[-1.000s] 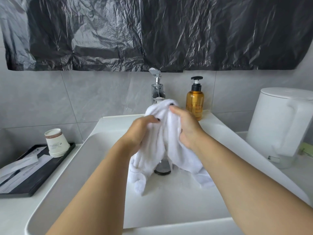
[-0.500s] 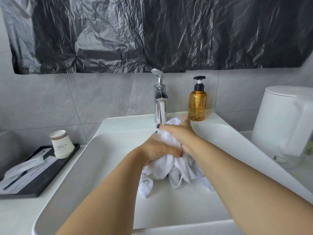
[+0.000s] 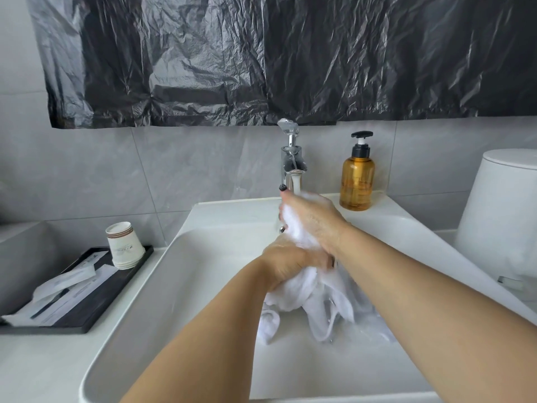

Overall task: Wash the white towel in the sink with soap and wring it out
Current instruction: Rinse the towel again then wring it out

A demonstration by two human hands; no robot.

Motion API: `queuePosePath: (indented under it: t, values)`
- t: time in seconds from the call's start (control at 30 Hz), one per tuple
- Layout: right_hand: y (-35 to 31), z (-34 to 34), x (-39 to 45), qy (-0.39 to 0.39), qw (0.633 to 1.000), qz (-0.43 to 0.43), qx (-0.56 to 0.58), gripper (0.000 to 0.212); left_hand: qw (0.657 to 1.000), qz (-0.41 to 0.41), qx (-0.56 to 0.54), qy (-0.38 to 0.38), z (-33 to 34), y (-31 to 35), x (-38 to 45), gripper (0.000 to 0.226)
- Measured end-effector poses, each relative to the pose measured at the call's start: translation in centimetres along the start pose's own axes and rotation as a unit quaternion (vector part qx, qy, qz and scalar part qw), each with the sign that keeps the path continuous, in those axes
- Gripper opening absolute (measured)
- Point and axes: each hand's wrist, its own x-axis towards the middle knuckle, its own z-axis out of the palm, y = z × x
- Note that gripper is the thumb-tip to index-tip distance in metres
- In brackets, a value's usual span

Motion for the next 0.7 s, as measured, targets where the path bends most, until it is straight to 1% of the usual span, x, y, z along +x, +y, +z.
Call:
queuePosePath:
  t: [0.1,0.13,0.17,0.23,0.3,0.33,0.37,0.4,0.43,0.47,0.5,0.53,0.57,0.6,0.63,0.67,0.7]
  values:
    - [0.5,0.2,0.4,0.071,0.995,-0.015,-0.065,0.03,1.0,-0.008,0.021,0.014,0.3,0.3,0.0,0.017]
    - [0.5,0.2,0.7,0.082,0.995,-0.006,-0.055,0.03,0.999,-0.011,0.031,0.026,0.5,0.3,0.1,0.015]
    - [0.4,0.3,0.6,0.087,0.995,0.004,-0.045,0.029,0.998,-0.01,0.045,0.036,0.5,0.2,0.3,0.013]
    - [0.3,0.3,0.7,0.095,0.993,0.025,-0.067,0.029,0.996,-0.008,0.071,0.048,0.8,0.2,0.5,0.012]
    - [0.2,0.0,0.4,0.107,0.99,0.054,-0.076,0.029,0.993,-0.002,0.106,0.046,0.9,0.1,0.9,0.011]
    - [0.3,-0.4,0.5,0.099,0.992,0.061,-0.045,0.03,0.992,0.005,0.113,0.047,0.9,0.0,1.0,0.011]
    - [-0.1,-0.6,0.1,0.039,0.995,0.094,-0.016,0.031,0.993,0.01,0.108,0.055,0.8,0.1,0.9,0.011]
    - [-0.3,-0.7,-0.5,-0.016,0.994,0.103,-0.032,0.031,0.994,0.015,0.092,0.062,0.6,0.2,0.7,0.012]
    - [-0.2,-1.2,-0.4,-0.079,0.992,0.091,-0.03,0.025,0.995,0.021,0.068,0.068,0.3,0.3,0.8,0.016]
    - [-0.1,-1.5,0.1,-0.075,0.994,0.073,-0.008,0.019,0.996,0.025,0.038,0.077,0.0,0.3,0.8,0.02]
    - [0.2,-1.9,0.5,-0.042,0.998,0.038,-0.016,0.024,0.996,0.025,0.005,0.088,-0.2,0.4,0.8,0.021]
    - [0.5,-2.4,0.4,-0.02,0.999,0.009,-0.042,0.038,0.994,0.022,-0.034,0.097,-0.5,0.5,0.8,0.021]
    - [0.8,-3.0,0.0,-0.052,0.997,0.009,-0.061,0.054,0.991,0.016,-0.079,0.105,-0.8,0.6,0.9,0.022]
    - [1.1,-3.2,-0.6,-0.1,0.991,0.025,-0.089,0.067,0.985,0.008,-0.132,0.109,-1.0,0.7,1.0,0.026]
    - [1.6,-3.8,-0.8,-0.148,0.979,0.044,-0.135,0.075,0.976,0.001,-0.186,0.115,-1.2,0.8,1.3,0.034]
    - [2.0,-4.0,-1.5,-0.183,0.963,0.059,-0.187,0.076,0.966,0.001,-0.23,0.121,-1.4,0.9,1.6,0.044]
    - [2.2,-4.1,-1.8,-0.19,0.952,0.064,-0.231,0.073,0.956,0.001,-0.264,0.131,-1.5,1.1,1.6,0.056]
